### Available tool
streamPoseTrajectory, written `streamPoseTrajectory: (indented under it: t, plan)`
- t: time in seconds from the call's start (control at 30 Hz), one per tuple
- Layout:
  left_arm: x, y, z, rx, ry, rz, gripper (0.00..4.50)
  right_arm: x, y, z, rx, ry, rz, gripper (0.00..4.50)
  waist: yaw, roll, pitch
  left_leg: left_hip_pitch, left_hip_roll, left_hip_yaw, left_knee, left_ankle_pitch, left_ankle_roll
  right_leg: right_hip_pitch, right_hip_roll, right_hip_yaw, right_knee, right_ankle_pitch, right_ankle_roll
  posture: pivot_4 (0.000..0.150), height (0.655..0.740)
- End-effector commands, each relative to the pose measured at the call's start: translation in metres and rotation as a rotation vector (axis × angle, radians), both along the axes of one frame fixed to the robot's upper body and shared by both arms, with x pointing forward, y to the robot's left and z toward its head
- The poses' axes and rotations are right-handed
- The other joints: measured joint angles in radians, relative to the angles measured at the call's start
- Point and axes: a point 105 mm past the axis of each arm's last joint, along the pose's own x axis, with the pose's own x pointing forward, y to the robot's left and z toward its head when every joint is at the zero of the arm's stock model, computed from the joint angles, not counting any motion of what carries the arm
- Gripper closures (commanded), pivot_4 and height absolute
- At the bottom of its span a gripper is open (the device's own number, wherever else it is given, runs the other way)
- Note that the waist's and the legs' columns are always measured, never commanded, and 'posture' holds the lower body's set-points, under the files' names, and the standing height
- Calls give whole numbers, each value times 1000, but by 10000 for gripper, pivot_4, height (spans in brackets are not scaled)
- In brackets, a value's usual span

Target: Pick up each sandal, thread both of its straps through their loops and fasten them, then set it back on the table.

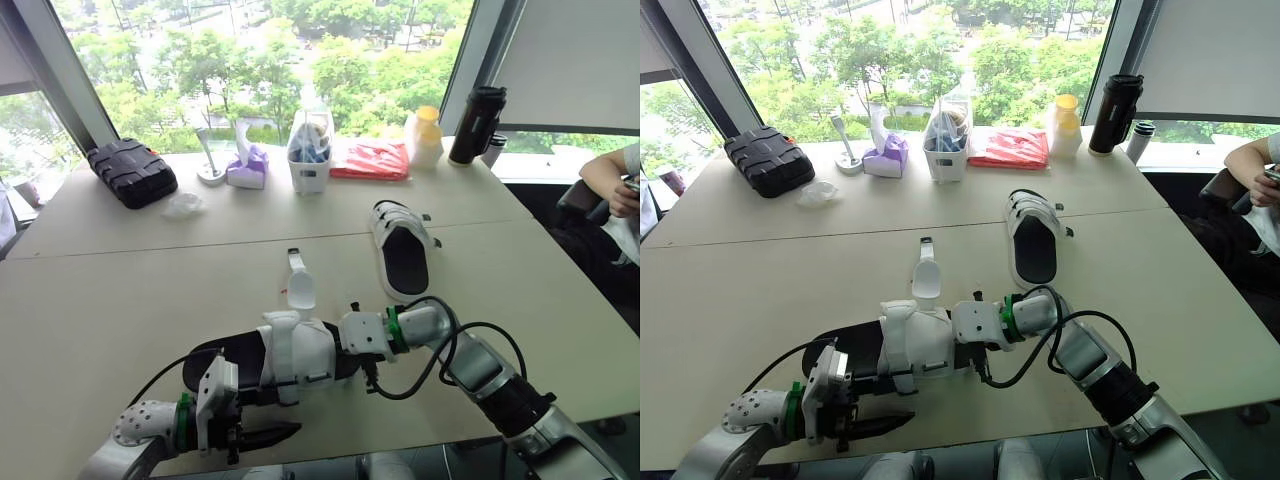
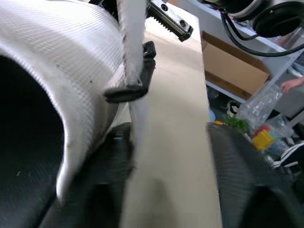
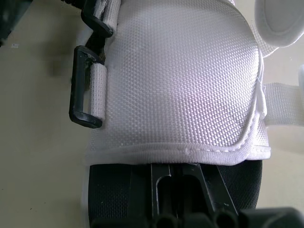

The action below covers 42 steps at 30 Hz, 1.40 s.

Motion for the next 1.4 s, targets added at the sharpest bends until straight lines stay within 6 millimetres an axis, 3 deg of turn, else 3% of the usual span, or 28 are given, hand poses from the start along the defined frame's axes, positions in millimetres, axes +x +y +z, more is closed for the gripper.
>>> streamPoseTrajectory:
  t: [0.03, 0.07, 0.17, 0.47, 0.67, 0.93, 1.03, 1.17, 1.4]
  plan:
    - [0, -3, 1, -5, -19, 3, 39923, -13, -17, -50, -174, 137, -33, 45000, 0, 0, 0, 0, 0, 0, 0, 0, 0, 0, 0, 0, 0, 0, 0, 1500, 7400]
    - [-1, -3, -1, -7, -11, 9, 44381, -13, -17, -50, -173, 138, -33, 45000, 0, 0, 0, 0, 0, 0, 0, 0, 0, 0, 0, 0, 0, 0, 0, 1500, 7400]
    - [-5, -3, -4, -2, 29, 4, 44381, -13, -18, -50, -174, 139, -34, 45000, 0, 0, 0, 0, 0, 0, 0, 0, 0, 0, 0, 0, 0, 0, 0, 1500, 7400]
    - [-67, 8, -26, 139, 324, -209, 44381, -12, -18, -49, -174, 138, -33, 45000, -7, 5, -3, 1, 0, 1, -1, -2, 2, 0, 0, 0, 0, -1, -1, 1500, 7400]
    - [-88, 13, -37, 254, 304, -332, 44381, -14, -18, -50, -178, 142, -22, 45000, 0, 3, -4, 0, 1, 0, -1, -3, 2, -1, 1, 0, 0, -2, -2, 1500, 7400]
    - [-71, 7, -28, 214, 158, -288, 44381, -13, -18, -50, -181, 142, -18, 45000, -1, 5, -4, 0, 1, 2, -1, -5, 2, -1, 1, 0, 0, -2, -5, 1500, 7400]
    - [-52, 4, -3, 109, 142, -184, 44381, -12, -18, -50, -182, 138, -20, 45000, -1, 5, -4, 0, 1, 1, -1, -5, 2, -1, 1, 0, 0, -2, -5, 1500, 7400]
    - [-30, 15, 40, -25, 151, -71, 44381, -10, -19, -50, -183, 132, -25, 45000, 0, 4, -3, 0, 1, 0, 1, -5, 2, 0, 1, 0, 1, -4, -1, 1500, 7400]
    - [-11, 27, 74, -100, 162, -26, 44381, -5, -18, -50, -180, 119, -28, 45000, -2, 4, -3, 1, 1, 0, 1, -5, 2, 0, 1, -1, 1, -2, -5, 1500, 7400]
